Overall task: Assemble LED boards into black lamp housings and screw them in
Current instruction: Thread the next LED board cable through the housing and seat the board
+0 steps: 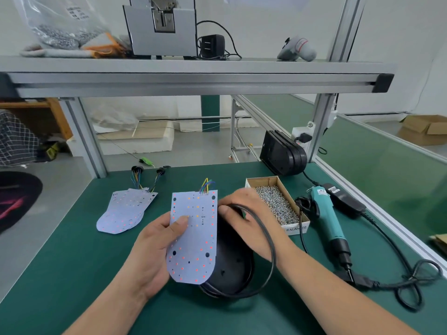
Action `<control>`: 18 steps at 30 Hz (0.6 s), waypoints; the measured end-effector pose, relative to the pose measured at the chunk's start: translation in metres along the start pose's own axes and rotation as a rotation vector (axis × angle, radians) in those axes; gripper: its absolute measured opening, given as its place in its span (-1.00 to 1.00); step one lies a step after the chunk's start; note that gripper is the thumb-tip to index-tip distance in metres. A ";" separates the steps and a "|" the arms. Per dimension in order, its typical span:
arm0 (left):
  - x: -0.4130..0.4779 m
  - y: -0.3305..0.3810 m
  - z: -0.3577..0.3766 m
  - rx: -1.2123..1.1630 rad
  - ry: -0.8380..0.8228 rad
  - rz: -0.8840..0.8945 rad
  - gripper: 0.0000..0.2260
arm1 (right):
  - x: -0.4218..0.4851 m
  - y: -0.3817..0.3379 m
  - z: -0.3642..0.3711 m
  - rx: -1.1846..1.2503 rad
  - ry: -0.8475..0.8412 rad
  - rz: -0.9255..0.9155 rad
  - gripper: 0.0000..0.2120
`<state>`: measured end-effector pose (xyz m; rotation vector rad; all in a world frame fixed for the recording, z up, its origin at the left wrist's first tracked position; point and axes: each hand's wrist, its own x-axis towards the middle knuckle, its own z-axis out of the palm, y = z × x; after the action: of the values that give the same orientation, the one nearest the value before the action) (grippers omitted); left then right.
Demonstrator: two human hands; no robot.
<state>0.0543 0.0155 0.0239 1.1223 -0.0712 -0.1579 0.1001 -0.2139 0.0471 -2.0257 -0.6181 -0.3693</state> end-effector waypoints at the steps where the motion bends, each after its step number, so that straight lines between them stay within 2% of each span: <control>1: 0.000 0.001 -0.001 -0.009 0.001 0.026 -0.51 | 0.000 0.000 0.003 -0.042 0.043 -0.025 -0.87; 6: -0.003 0.007 0.003 -0.077 -0.012 0.089 -0.40 | -0.002 -0.003 0.006 0.377 0.025 0.100 -0.88; 10: -0.006 0.006 0.009 -0.155 -0.040 0.080 -0.51 | 0.002 0.002 0.008 0.494 0.029 0.170 -0.93; 14: -0.009 0.002 0.017 -0.075 -0.082 0.044 -0.56 | 0.002 0.009 0.011 0.580 0.025 0.251 -0.81; 18: -0.009 0.003 0.017 0.037 -0.040 0.072 -0.41 | 0.003 0.012 0.010 0.610 0.036 0.248 -0.80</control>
<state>0.0431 0.0030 0.0342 1.1524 -0.1502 -0.1154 0.1093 -0.2094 0.0355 -1.4801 -0.3871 -0.0525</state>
